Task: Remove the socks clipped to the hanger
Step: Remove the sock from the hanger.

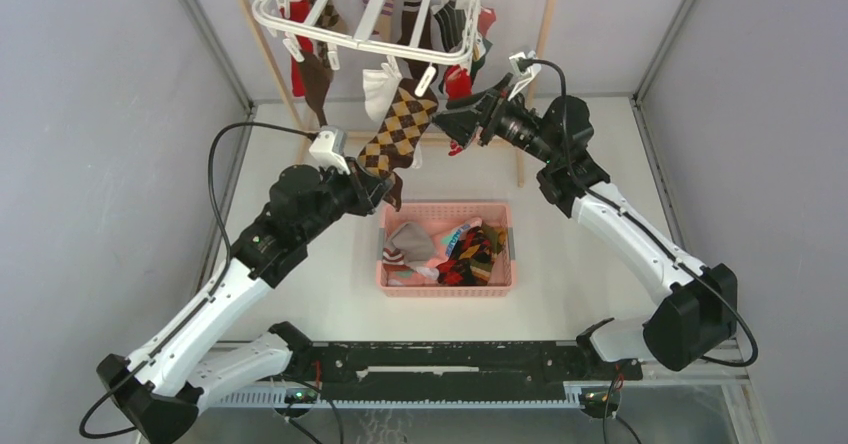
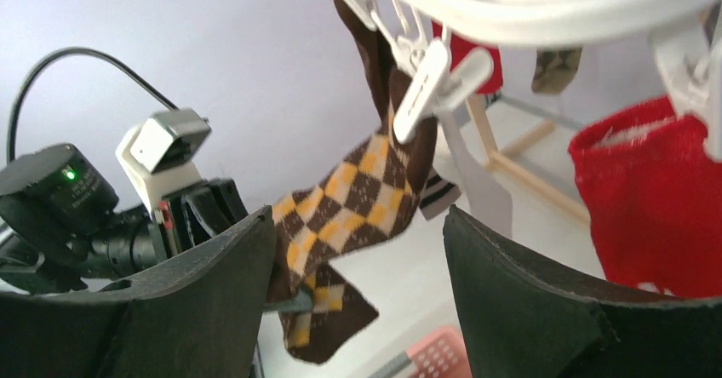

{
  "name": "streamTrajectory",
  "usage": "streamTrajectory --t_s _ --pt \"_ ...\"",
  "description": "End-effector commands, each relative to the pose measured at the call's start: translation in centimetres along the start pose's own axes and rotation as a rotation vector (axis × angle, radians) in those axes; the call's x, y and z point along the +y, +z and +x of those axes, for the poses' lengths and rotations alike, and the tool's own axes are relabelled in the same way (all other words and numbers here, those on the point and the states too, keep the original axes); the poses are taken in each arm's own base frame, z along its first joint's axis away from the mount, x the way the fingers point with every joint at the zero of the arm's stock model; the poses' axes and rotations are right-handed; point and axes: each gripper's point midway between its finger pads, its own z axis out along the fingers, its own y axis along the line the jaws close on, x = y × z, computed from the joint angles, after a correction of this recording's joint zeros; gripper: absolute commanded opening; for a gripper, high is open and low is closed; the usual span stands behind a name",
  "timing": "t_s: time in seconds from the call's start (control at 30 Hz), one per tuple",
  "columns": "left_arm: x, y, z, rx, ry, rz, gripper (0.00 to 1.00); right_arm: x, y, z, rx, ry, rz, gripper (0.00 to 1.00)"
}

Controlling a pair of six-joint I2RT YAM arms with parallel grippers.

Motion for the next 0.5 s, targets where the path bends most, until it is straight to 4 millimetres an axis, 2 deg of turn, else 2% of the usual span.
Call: streamTrajectory --t_s 0.0,0.2,0.47 --pt "-2.7 -0.9 -2.5 -0.024 -0.038 0.112 0.08 0.8 1.1 -4.1 -0.179 -0.030 -0.053 0.79" --pt "-3.0 -1.1 -2.6 -0.010 -0.048 0.143 0.08 -0.5 2.1 -5.4 -0.263 0.020 -0.087 0.77" --pt "-4.0 -1.6 -2.9 0.006 -0.068 0.202 0.09 -2.8 3.1 -5.7 -0.294 0.074 -0.088 0.75"
